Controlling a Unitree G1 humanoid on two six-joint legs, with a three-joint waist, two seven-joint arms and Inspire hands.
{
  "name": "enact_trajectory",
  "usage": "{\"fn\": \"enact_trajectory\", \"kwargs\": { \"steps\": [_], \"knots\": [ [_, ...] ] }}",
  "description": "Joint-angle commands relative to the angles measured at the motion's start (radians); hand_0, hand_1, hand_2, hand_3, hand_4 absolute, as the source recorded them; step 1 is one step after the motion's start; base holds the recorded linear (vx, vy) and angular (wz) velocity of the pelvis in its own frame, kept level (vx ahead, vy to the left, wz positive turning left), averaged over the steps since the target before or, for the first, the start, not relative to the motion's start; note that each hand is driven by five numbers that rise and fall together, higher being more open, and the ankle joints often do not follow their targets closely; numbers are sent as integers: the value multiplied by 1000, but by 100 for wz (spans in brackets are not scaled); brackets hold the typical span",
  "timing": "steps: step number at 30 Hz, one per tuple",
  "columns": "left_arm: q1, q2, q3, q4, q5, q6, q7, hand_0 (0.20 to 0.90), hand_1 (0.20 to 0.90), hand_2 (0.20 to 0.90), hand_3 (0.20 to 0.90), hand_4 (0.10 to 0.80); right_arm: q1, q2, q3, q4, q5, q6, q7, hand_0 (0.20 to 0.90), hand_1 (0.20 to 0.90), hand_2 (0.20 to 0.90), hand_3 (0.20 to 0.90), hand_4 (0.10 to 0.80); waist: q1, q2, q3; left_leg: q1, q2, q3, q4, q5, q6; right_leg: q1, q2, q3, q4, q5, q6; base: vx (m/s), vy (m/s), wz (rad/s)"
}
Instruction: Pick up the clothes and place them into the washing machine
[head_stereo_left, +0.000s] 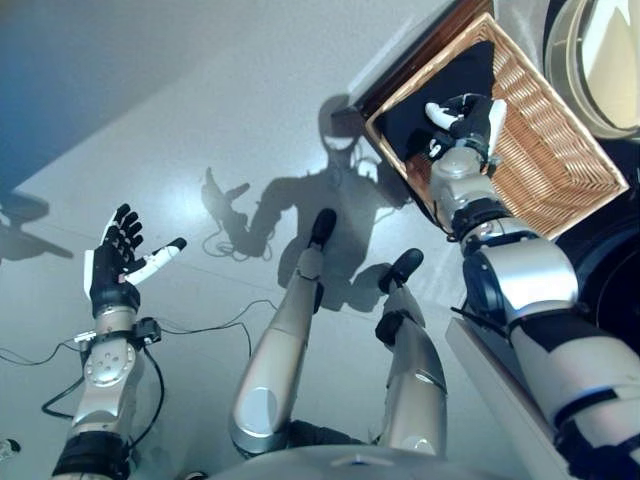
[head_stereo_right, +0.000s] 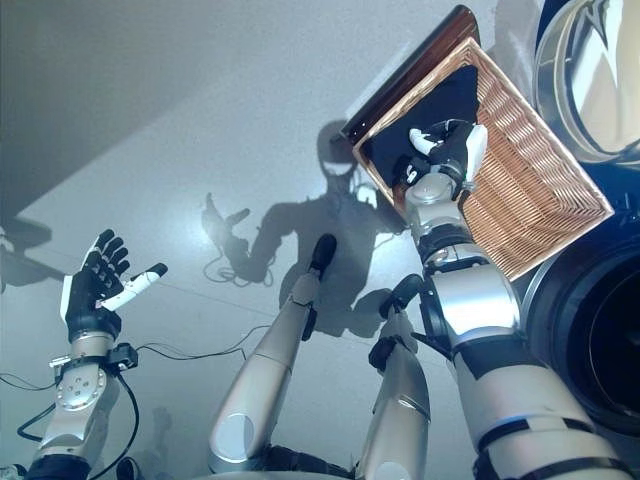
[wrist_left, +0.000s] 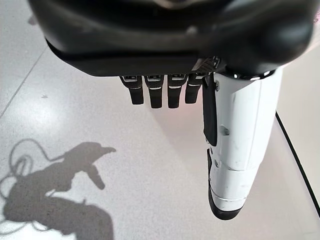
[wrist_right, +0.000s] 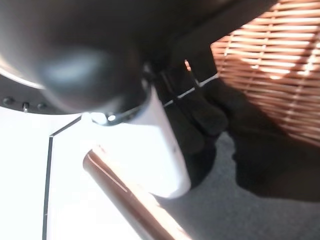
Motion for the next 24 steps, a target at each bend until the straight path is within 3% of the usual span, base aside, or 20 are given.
{"fn": "enact_trajectory", "kwargs": {
  "steps": [1, 8, 17, 24],
  "knots": [
    [80, 49, 74, -38, -4, -43, 8, 900, 900, 900, 900, 800, -39, 17, 15, -69, 46, -85, 2, 200, 200, 200, 200, 300, -4, 53, -37, -22, -41, 47, -40, -22, -20, -12, -47, 43, -39, 24, 61, 0, 0, 0],
    [76, 35, 69, -38, -10, -47, 16, 900, 900, 900, 900, 800, 24, 35, -40, -187, 206, -183, 13, 200, 200, 200, 200, 300, -17, 48, -37, -24, -37, 56, -27, -30, -17, -15, -48, 50, -27, 21, 59, 3, 6, -5],
    [85, -22, 22, -8, -59, -49, 5, 900, 900, 900, 900, 800, 283, 57, -119, -417, 484, -348, 98, 200, 200, 200, 200, 300, -56, 27, -37, -19, -28, 72, 6, -47, -14, -14, -44, 58, -3, 8, 55, 7, -1, -9],
    [100, -28, 10, -5, -62, -51, 2, 900, 900, 900, 900, 800, 311, 21, -84, -473, 380, -322, 69, 200, 200, 200, 200, 300, -67, 31, -37, -26, -26, 81, 18, -51, -14, -25, -45, 67, 7, 7, 51, -5, -5, -3]
  ]
}}
